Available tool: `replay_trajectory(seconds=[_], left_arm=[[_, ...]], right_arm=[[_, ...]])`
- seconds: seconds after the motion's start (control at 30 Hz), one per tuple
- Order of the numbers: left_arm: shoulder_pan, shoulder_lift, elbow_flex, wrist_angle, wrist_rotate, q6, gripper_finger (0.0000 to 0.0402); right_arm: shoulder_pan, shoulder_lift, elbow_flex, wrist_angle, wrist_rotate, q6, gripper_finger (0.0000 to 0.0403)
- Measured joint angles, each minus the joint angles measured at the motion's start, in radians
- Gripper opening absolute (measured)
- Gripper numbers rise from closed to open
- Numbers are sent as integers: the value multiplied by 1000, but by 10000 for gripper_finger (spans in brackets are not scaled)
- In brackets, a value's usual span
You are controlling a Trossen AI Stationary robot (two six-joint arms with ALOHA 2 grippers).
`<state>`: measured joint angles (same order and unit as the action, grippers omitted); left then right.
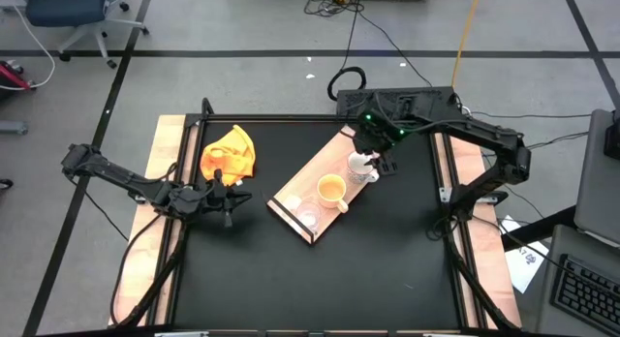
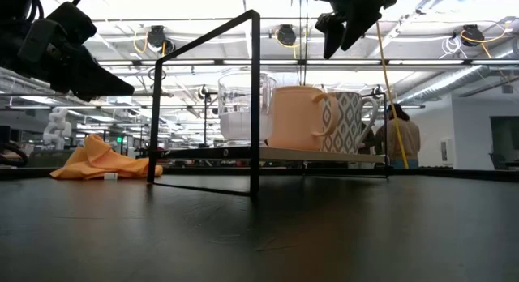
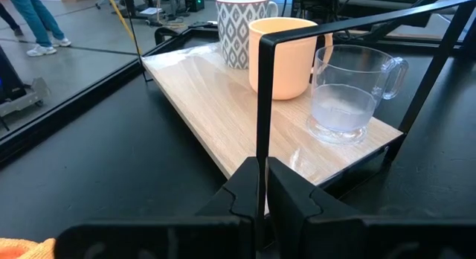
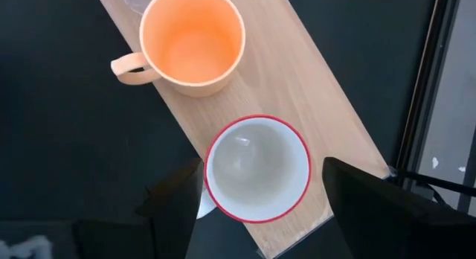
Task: Stack small to large cups/mugs on shelf
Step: Return to Home Position
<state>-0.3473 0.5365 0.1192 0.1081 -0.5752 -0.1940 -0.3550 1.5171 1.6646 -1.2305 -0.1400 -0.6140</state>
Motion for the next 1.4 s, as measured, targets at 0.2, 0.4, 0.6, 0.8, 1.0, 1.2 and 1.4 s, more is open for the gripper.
replay_trajectory(seconds=[0.2, 0.4, 0.6, 0.8, 1.0, 1.2, 1.4], left_arm=[[0, 0, 0, 0, 0, 0, 31], [0, 0, 0, 0, 0, -3, 31], [0, 0, 0, 0, 0, -4, 31], [0, 0, 0, 0, 0, -7, 31], [0, 0, 0, 0, 1, -11, 31], [0, 0, 0, 0, 1, -12, 31], [0, 0, 0, 0, 1, -18, 31]], right_arm=[[0, -1, 0, 0, 0, 1, 270], [3, 0, 0, 0, 0, 9, 270], [3, 0, 0, -21, 0, 28, 252], [3, 0, 0, -32, 0, 28, 179], [3, 0, 0, -22, 4, 21, 95], [3, 0, 0, -18, 5, -2, 21], [3, 0, 0, -15, 6, -7, 8]])
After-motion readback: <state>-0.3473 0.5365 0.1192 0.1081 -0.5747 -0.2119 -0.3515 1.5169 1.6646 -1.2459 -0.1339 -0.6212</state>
